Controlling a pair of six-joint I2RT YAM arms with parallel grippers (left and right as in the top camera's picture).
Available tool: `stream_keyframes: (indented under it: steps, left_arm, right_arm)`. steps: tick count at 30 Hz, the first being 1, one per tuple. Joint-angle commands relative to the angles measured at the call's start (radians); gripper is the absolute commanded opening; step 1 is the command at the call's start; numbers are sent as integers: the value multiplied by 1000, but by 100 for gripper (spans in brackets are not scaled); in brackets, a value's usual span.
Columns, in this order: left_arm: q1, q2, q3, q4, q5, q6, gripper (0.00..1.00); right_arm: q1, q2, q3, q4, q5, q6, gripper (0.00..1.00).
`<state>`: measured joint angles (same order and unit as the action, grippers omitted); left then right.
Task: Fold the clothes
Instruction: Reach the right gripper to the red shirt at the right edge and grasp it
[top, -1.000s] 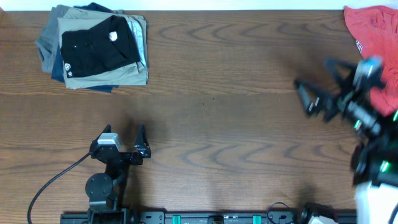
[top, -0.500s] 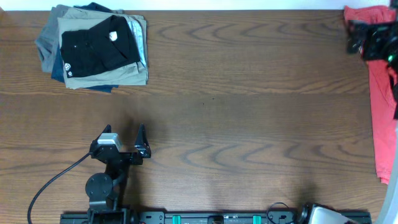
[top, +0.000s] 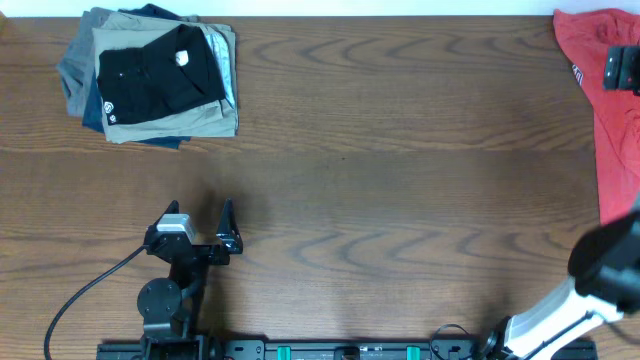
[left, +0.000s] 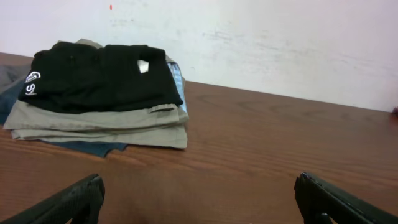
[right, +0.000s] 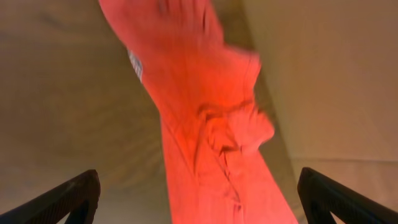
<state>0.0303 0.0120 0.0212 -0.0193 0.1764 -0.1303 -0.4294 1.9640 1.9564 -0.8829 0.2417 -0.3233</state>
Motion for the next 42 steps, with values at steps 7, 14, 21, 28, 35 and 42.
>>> stream_keyframes:
  steps: [7,14,21,28,35,42]
  left_arm:
    - [4,0,-17,-32,10,6,98]
    - [4,0,-17,-32,10,6,98]
    - [4,0,-17,-32,10,6,98]
    - [4,0,-17,-32,10,6,98]
    - [4,0,-17,-32,10,6,98]
    - [4,0,-17,-32,10,6,98]
  right_arm:
    - [-98,217,174,-130,31,19,99]
    - [-208,319,174,-169,-138,54,99]
    - [-260,398,174,-164,-396,58,99]
    - [-253,468,174,-130,-414,58,99]
    - [-252,515,174,-85,-376,58,99]
    - [-252,537,173,-74,-351,61,99]
